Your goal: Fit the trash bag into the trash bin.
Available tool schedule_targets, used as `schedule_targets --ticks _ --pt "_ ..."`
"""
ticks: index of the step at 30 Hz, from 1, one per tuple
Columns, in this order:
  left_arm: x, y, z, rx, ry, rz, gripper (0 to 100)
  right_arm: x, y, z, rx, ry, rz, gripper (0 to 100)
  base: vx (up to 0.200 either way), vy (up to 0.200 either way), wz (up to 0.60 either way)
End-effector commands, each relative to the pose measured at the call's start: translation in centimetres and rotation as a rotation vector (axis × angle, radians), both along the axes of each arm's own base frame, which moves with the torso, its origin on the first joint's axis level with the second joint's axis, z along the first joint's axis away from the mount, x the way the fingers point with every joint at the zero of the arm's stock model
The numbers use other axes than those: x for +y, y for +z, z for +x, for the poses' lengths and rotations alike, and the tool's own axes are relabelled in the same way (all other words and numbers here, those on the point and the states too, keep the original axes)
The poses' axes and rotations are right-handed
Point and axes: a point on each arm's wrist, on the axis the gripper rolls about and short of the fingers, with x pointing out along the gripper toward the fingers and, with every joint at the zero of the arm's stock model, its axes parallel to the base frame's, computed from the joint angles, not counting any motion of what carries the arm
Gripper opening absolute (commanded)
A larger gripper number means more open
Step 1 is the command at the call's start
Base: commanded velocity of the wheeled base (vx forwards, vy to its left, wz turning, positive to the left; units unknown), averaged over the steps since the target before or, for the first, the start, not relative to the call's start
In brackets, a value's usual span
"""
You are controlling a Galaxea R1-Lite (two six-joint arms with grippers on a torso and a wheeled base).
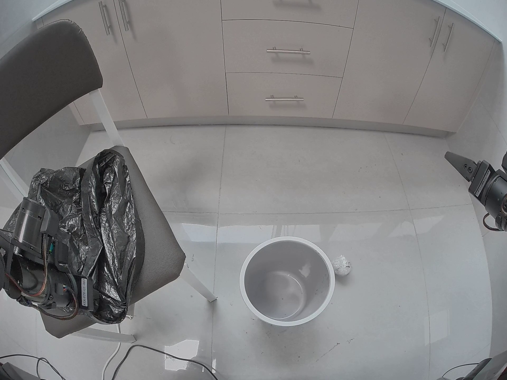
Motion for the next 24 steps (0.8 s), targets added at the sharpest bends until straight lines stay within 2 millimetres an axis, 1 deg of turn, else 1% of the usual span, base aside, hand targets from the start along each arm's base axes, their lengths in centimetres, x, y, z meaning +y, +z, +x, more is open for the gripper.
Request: schedule_targets --ticks 1,4,8,13,15,16,17,19,22,24 --pt "0.0 0.3 -0.4 -0.019 -0.007 -0.001 0 0.0 0.1 -0.1 -0.004 0.000 0.007 100 0.000 0.000 0.00" --pt "0.0 0.6 -0.7 -0.038 -0.012 -0.006 0 0.0 -0.3 -0.2 0.010 -0.001 0.008 100 0.000 0.000 0.00" --pt "0.0 0.2 -0.7 -0.021 -0.015 0.003 0 0.0 -0.7 -0.1 0.025 -0.001 0.005 100 0.000 0.000 0.00" --pt "0.0 0.2 -0.8 -0.054 -0.046 0.004 0 0.0 -1.1 -0.3 0.038 0.003 0.001 100 0.000 0.000 0.00" --pt "-0.6 0.5 -1.4 -0.139 -0.102 -0.025 0 0.0 -1.6 -0.2 0.047 0.009 -0.009 100 0.000 0.000 0.00" --pt "-0.6 0.5 -1.4 -0.143 -0.105 -0.029 0 0.0 -1.6 -0.2 0.047 0.010 -0.011 100 0.000 0.000 0.00" --pt "-1.0 0.9 -1.6 -0.210 -0.150 -0.067 0 0.0 -1.7 0.0 0.043 0.013 -0.009 100 0.000 0.000 0.00" --pt "-1.3 1.7 -2.1 -0.290 -0.206 -0.112 0 0.3 -2.1 0.2 0.052 0.026 -0.010 100 0.000 0.000 0.00" --pt "-1.5 2.7 -3.0 -0.359 -0.279 -0.169 0 1.1 -2.7 0.9 0.068 0.064 -0.019 100 0.000 0.000 0.00" --pt "-1.9 3.7 -3.8 -0.411 -0.366 -0.215 0 1.4 -3.1 1.0 0.067 0.072 -0.016 100 0.000 0.000 0.00"
